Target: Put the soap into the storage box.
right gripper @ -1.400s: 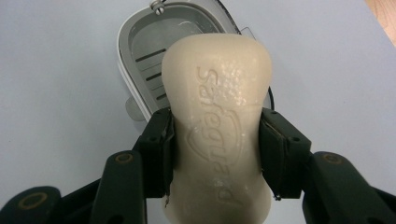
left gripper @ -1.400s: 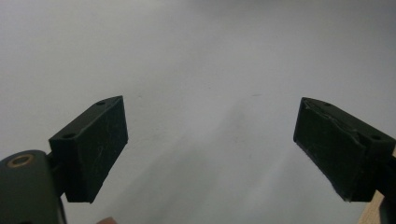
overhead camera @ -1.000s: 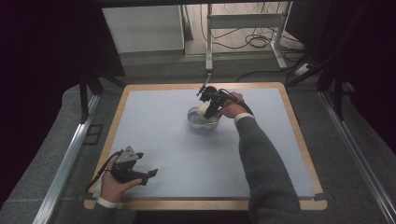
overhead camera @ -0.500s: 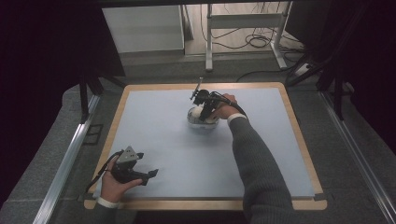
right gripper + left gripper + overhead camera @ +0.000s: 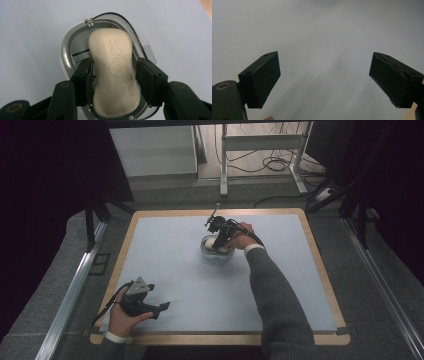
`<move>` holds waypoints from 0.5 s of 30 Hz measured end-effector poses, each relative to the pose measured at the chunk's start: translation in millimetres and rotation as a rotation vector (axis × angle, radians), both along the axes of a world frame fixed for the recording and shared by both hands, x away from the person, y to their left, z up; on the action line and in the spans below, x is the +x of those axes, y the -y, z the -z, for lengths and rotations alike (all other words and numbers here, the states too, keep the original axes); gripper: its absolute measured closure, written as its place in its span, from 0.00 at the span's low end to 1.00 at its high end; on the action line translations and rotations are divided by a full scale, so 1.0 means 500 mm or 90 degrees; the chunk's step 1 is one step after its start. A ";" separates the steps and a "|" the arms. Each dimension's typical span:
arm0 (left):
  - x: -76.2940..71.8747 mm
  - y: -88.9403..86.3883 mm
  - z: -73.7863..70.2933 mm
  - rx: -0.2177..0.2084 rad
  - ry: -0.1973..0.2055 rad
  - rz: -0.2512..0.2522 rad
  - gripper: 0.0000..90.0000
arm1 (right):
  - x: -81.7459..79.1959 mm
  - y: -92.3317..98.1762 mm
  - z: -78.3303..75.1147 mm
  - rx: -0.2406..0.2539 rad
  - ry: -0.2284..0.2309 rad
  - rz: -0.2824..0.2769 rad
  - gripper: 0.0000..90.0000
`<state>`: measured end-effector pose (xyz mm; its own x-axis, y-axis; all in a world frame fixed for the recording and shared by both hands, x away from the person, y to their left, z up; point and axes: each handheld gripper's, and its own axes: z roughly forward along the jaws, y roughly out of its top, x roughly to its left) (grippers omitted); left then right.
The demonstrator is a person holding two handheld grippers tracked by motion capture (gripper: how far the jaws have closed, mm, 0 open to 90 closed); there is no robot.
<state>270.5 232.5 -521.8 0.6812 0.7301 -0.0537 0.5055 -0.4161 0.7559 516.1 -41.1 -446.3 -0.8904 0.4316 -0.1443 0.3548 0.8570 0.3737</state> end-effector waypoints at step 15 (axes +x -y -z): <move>0.000 0.006 0.000 0.007 -0.002 0.007 0.12 | -0.071 0.075 -0.046 0.111 0.061 0.063 0.39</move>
